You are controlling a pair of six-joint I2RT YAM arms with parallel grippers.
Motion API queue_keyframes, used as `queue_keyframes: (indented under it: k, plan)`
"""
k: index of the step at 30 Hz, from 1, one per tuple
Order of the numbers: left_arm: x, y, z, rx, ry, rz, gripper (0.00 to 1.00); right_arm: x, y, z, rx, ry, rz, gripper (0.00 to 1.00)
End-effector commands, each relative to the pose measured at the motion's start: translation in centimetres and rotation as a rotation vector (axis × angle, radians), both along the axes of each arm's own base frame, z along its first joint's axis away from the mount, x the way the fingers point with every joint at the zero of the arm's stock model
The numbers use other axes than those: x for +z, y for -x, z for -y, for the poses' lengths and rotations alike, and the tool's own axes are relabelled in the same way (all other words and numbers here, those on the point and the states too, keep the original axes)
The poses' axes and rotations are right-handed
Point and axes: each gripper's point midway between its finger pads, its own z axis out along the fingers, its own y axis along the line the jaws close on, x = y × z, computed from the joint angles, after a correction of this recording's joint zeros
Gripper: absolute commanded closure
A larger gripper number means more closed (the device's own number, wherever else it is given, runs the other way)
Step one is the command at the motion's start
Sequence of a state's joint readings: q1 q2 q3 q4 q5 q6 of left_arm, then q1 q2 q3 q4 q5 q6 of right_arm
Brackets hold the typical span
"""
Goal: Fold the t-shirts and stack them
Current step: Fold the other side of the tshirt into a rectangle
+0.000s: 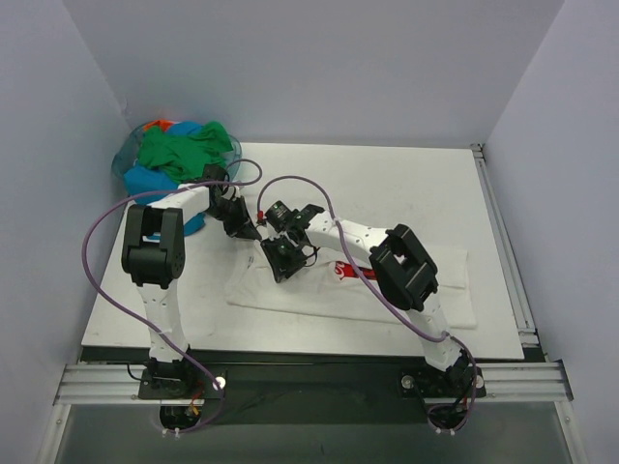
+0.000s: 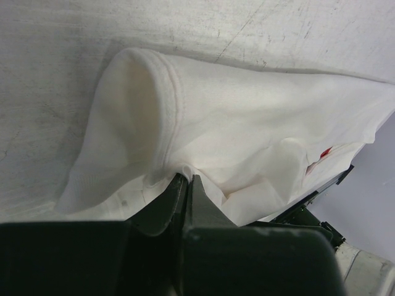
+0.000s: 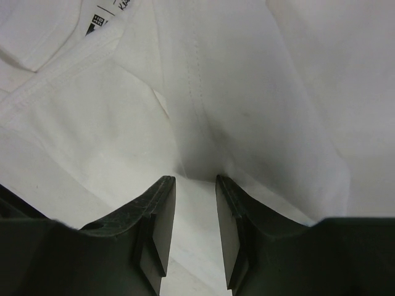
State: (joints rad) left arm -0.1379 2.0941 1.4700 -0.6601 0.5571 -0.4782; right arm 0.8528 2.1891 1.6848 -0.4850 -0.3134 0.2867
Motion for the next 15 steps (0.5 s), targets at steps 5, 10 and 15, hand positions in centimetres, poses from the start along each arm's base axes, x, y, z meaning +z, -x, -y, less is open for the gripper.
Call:
queue_keyframes:
  k: [5,10,15]
  plan:
    - [2.6,-0.5,0.3,0.011,0.039,0.059,1.00,-2.1,-0.8,1.6,-0.033,0.124,0.042,0.71]
    - [2.5,0.0,0.3,0.010,0.045,0.056,1.00,-2.6,-1.2,1.8,-0.052,0.149,0.049,0.81]
    - [2.4,0.2,0.4,0.011,0.051,0.052,1.00,-2.2,-1.6,1.8,-0.065,0.152,0.058,0.88]
